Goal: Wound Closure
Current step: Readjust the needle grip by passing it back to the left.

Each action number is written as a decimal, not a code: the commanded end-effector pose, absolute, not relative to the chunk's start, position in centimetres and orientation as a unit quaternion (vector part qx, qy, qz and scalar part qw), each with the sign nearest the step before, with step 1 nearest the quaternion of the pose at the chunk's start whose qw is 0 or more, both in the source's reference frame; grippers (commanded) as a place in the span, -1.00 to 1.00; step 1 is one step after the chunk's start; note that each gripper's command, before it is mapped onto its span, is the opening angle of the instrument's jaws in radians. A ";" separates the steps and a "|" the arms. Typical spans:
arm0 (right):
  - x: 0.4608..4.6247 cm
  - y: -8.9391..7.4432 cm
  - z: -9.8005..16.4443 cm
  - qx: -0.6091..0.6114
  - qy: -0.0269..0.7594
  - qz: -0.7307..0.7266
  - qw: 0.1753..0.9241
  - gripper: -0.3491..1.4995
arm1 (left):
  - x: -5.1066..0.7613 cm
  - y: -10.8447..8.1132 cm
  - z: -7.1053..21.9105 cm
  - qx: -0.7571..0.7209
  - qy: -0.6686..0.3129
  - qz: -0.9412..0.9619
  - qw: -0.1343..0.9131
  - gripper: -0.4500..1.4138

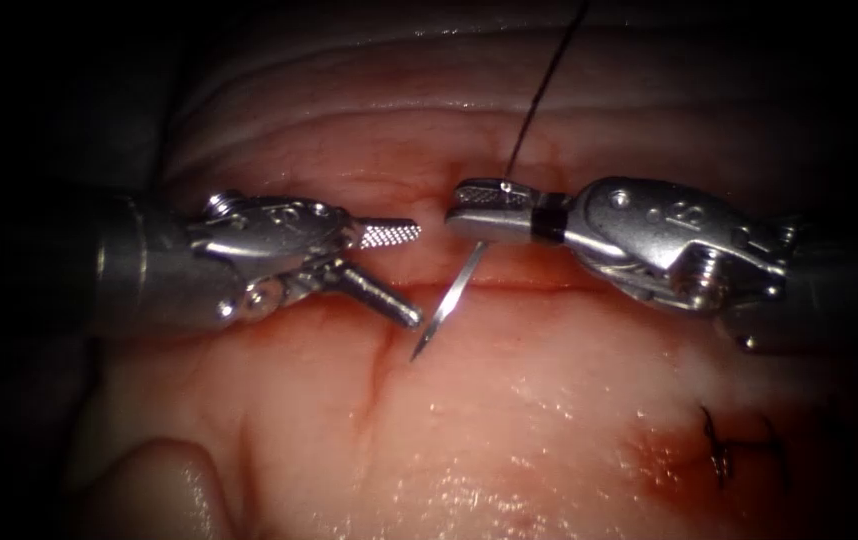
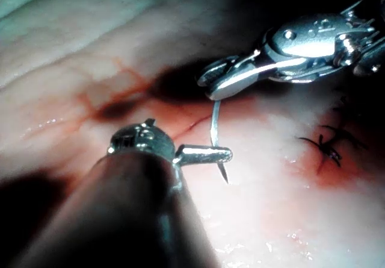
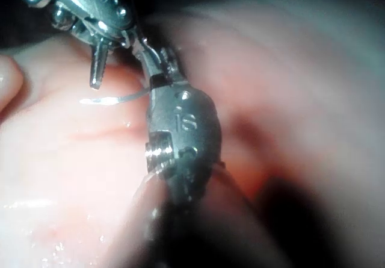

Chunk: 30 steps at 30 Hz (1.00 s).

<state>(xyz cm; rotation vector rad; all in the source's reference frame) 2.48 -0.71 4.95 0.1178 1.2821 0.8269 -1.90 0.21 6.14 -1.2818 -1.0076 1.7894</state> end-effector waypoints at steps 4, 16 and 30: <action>2.55 -0.7 5.0 0.037 0.586 0.362 0.724 -1.00 | -2.05 0.2 6.2 -0.494 -0.399 0.685 0.357 0.41; 2.62 -0.7 5.0 0.035 0.593 0.351 0.724 -1.00 | -2.12 0.2 6.2 -0.484 -0.454 0.656 0.360 -0.50; 2.62 -0.7 5.0 0.044 0.586 0.399 0.704 -0.11 | -2.06 0.2 6.2 -0.446 -0.501 0.616 0.412 -1.00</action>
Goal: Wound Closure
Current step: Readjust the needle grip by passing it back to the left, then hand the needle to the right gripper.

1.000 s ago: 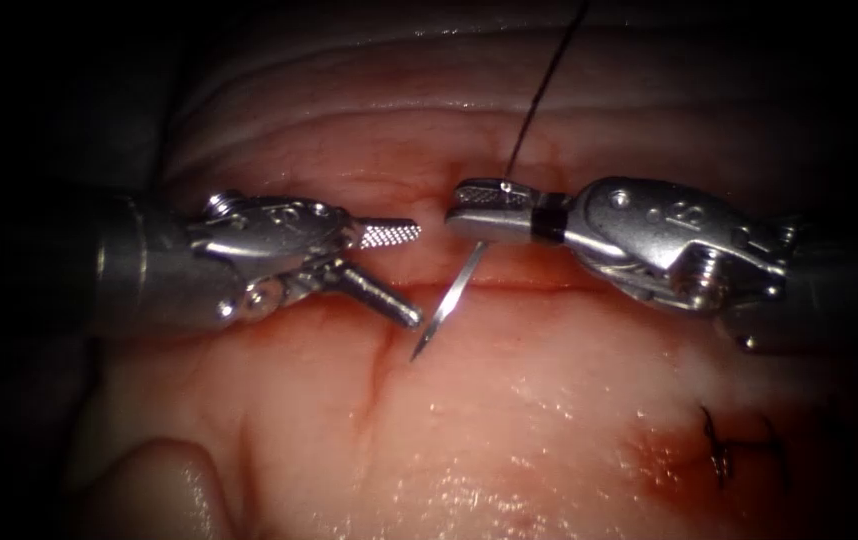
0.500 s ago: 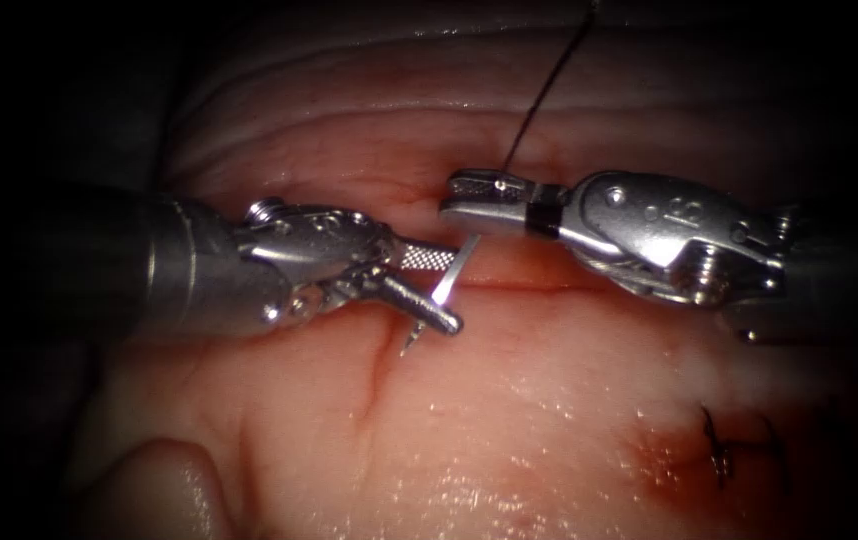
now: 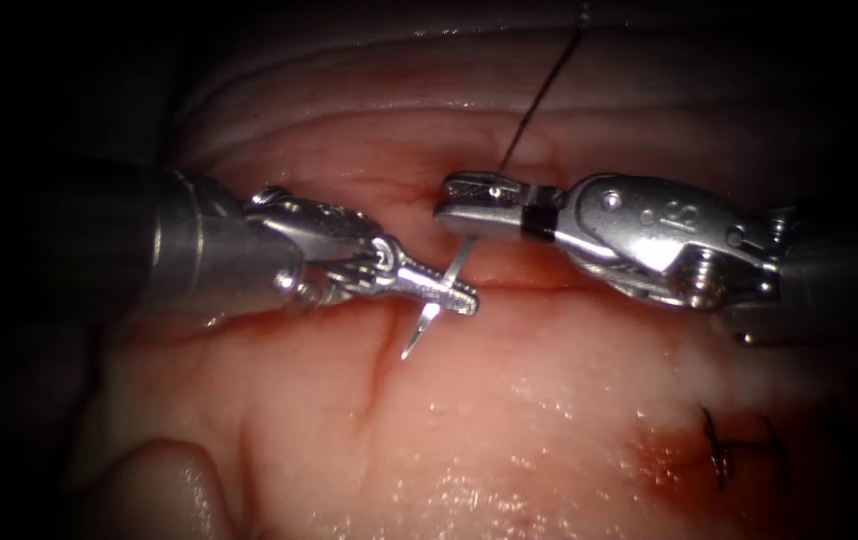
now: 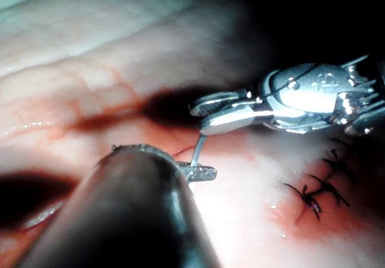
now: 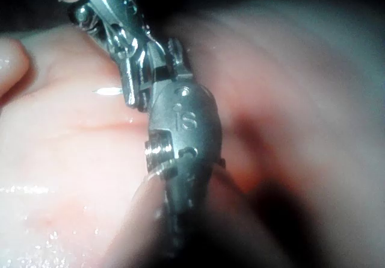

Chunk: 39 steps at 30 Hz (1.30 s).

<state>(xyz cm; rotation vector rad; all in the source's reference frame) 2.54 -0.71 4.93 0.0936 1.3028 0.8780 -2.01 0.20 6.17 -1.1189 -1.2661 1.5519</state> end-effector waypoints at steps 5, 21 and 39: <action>2.63 -0.7 5.0 0.051 0.581 0.429 0.690 0.44 | -2.02 0.2 6.2 -0.464 -0.485 0.604 0.430 -1.00; 2.70 -0.7 5.0 0.047 0.586 0.442 0.678 0.51 | -2.04 0.2 6.1 -0.499 -0.441 0.610 0.430 -1.00; 2.69 -0.8 5.0 0.045 0.584 0.432 0.686 -1.00 | -2.06 0.2 6.0 -0.499 -0.432 0.623 0.420 -1.00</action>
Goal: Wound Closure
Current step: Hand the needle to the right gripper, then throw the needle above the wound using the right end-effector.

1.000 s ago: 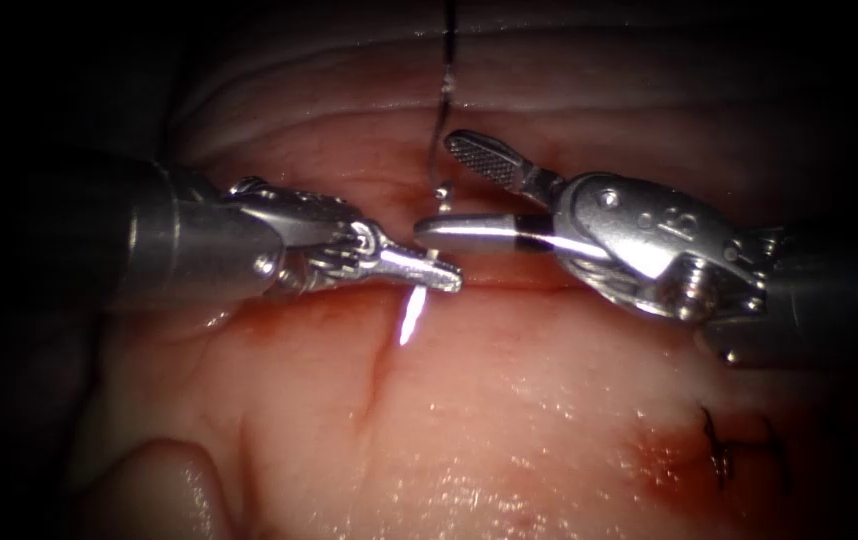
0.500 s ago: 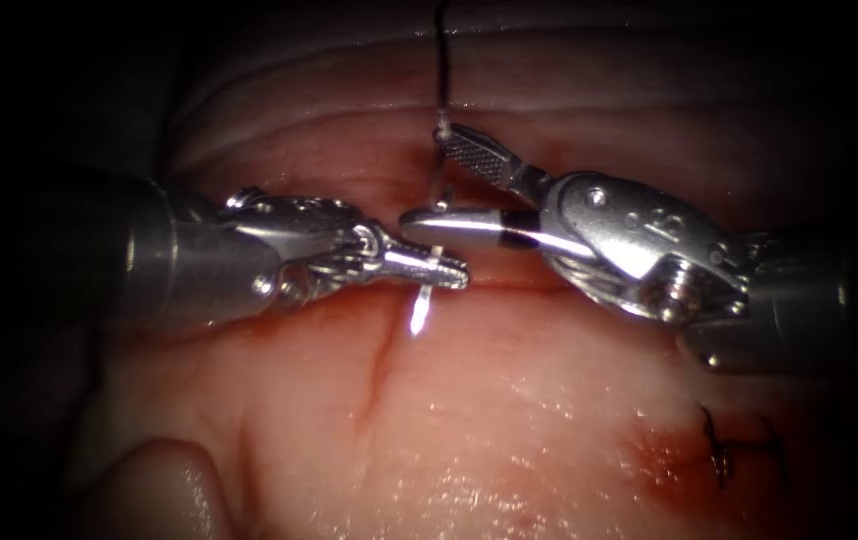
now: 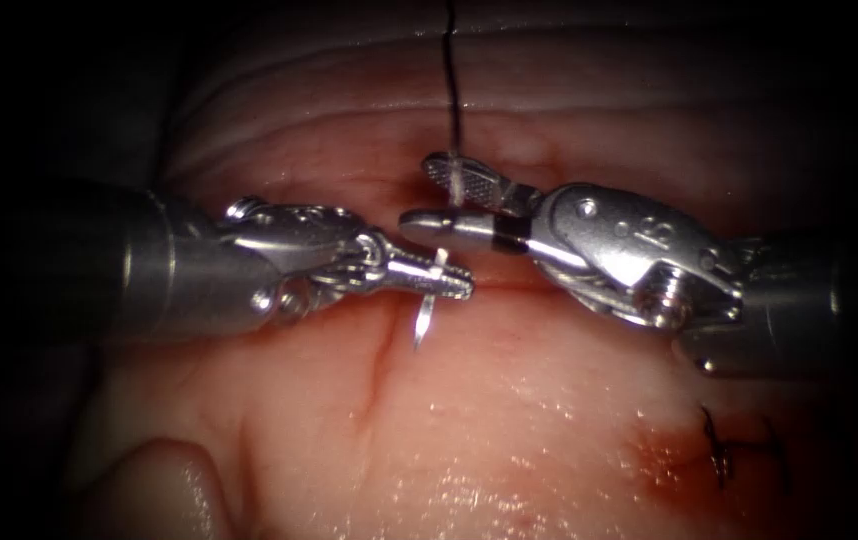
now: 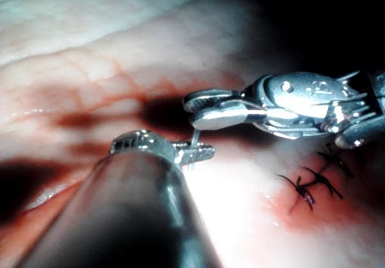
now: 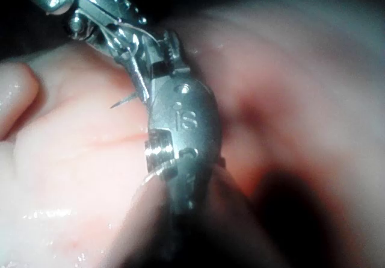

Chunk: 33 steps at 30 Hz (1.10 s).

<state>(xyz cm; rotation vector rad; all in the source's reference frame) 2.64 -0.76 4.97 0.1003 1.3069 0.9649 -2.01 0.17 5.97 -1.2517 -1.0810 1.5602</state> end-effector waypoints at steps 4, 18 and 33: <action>2.63 -0.8 4.9 0.045 0.586 0.435 0.682 -1.00 | -2.05 0.1 6.0 -0.490 -0.433 0.631 0.417 -1.00; 2.66 -0.7 5.1 0.048 0.596 0.409 0.689 -1.00 | -1.91 0.1 6.0 -0.527 -0.336 0.702 0.341 0.98; 2.94 -0.4 5.4 0.032 0.627 0.313 0.713 -1.00 | -1.13 -0.1 6.2 -0.503 -0.199 0.762 0.357 0.51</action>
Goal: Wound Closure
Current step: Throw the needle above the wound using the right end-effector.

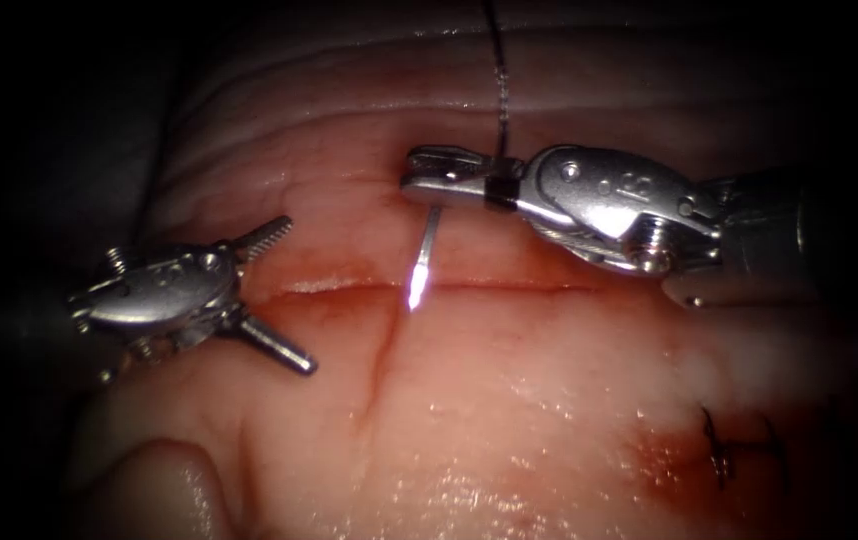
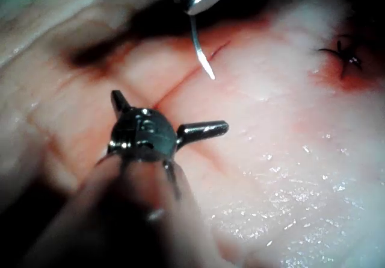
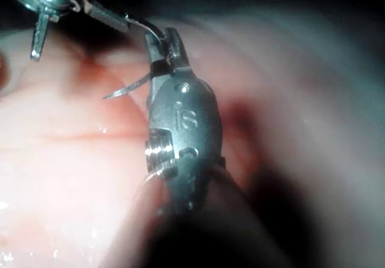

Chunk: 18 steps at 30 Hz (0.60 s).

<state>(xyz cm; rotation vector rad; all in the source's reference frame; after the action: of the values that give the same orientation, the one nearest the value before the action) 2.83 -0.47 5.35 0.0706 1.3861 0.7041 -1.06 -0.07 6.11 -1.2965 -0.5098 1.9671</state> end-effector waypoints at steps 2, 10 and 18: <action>2.99 -0.4 5.5 0.027 0.633 0.301 0.713 -1.00 | -1.09 -0.1 6.3 -0.506 -0.190 0.764 0.352 0.23; 3.17 -0.3 5.7 0.002 0.647 0.235 0.725 -1.00 | -1.03 -0.2 6.7 -0.509 -0.161 0.777 0.332 -0.77; 3.34 -0.3 6.0 -0.004 0.658 0.205 0.724 -1.00 | -1.06 -0.3 7.0 -0.502 -0.146 0.787 0.329 -0.95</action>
<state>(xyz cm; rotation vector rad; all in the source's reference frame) 3.27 -0.27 5.93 -0.0095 1.4521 0.4527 -1.01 -0.28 6.99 -1.3119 -0.3810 2.0633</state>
